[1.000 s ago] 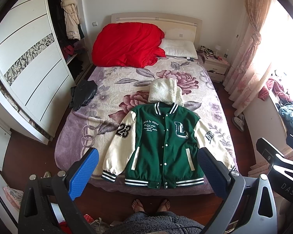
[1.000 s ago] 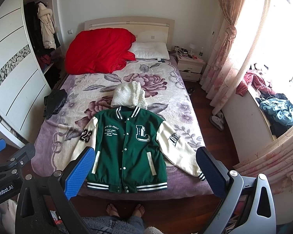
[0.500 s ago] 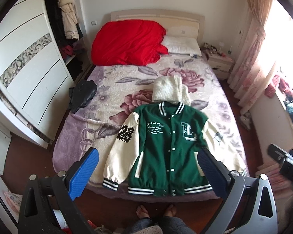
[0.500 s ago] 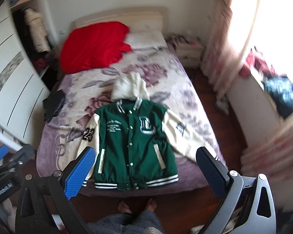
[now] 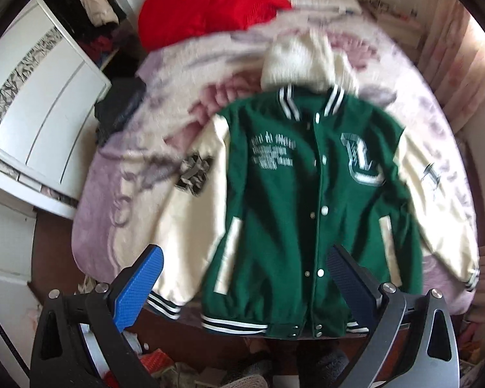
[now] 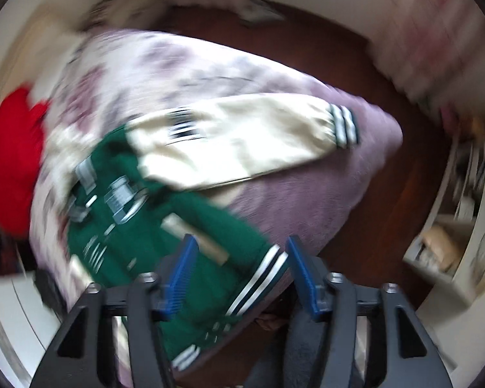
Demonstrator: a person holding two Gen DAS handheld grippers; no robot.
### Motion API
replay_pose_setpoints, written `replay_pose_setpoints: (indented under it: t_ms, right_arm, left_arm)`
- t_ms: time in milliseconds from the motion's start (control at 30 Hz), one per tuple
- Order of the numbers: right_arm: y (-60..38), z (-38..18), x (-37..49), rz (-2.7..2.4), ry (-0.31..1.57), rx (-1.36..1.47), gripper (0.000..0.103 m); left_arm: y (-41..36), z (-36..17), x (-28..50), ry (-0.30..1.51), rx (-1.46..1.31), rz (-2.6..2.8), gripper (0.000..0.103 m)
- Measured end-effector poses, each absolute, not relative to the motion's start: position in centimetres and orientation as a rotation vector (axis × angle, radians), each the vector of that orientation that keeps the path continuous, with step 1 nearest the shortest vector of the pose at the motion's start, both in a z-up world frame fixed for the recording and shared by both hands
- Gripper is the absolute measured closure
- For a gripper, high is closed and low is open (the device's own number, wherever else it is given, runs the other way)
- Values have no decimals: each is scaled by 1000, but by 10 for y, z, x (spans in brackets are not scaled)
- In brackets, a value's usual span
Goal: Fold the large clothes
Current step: 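Grasp the striped cuff of a cream sleeve with the right gripper, then fold the held sleeve across the jacket front with the right gripper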
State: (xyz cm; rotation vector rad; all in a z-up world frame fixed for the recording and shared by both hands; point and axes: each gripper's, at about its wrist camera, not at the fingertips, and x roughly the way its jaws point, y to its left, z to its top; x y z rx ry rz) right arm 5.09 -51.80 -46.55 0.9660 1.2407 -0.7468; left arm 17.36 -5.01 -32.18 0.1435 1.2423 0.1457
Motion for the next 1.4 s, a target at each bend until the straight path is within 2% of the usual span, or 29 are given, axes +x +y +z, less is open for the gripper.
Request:
replay_pose_setpoints:
  t_ms: [167,267,367,400,500,533,567,600,767,933,1067,1267,1400]
  right_arm:
    - [-603,-600,11,-831,1193,1236,38]
    - [-635,-681,-5,-792,1079,1452,34]
    - [-651,-724,-5,-750,918,1553,30]
    - [-655,-730,-2,-752,876,1558,24]
    - [-664,-730,5,-801,720,1515,23]
    - [-666,-728,8,-810,686,1498,33]
    - [-668,-724,12,-807,654,1477,51]
    - [-673,-720,17,-797,651,1465,85]
    - [-724,-682,47,-732,613,1362,87]
    - [-783,-640,126,-612,654,1177,88]
    - [-819,-651,188,-586,736,1070,88]
    - [-846,-668,218,-598,790,1085,88]
    - [-845,-649,211,-574,771,1095,88]
  left_arm:
    - [-92,-397,196,1338,151,164,0]
    - [-119,-438,210,1382,178,160,0]
    - [-148,-468,227,1401,215,142,0]
    - [-157,-473,231,1398,225,136,0]
    - [-185,-483,246,1375,263,98,0]
    - [-194,-485,251,1368,273,81,0]
    - [-200,-485,256,1364,278,70,0]
    - [-210,-487,263,1356,281,57,0]
    - [-247,-496,298,1346,256,24,0]
    - [-282,-512,344,1334,217,-10,0]
    - [-293,-533,376,1322,246,39,0]
    - [-297,-598,408,1366,366,105,0]
    - [-284,-587,401,1346,343,105,0]
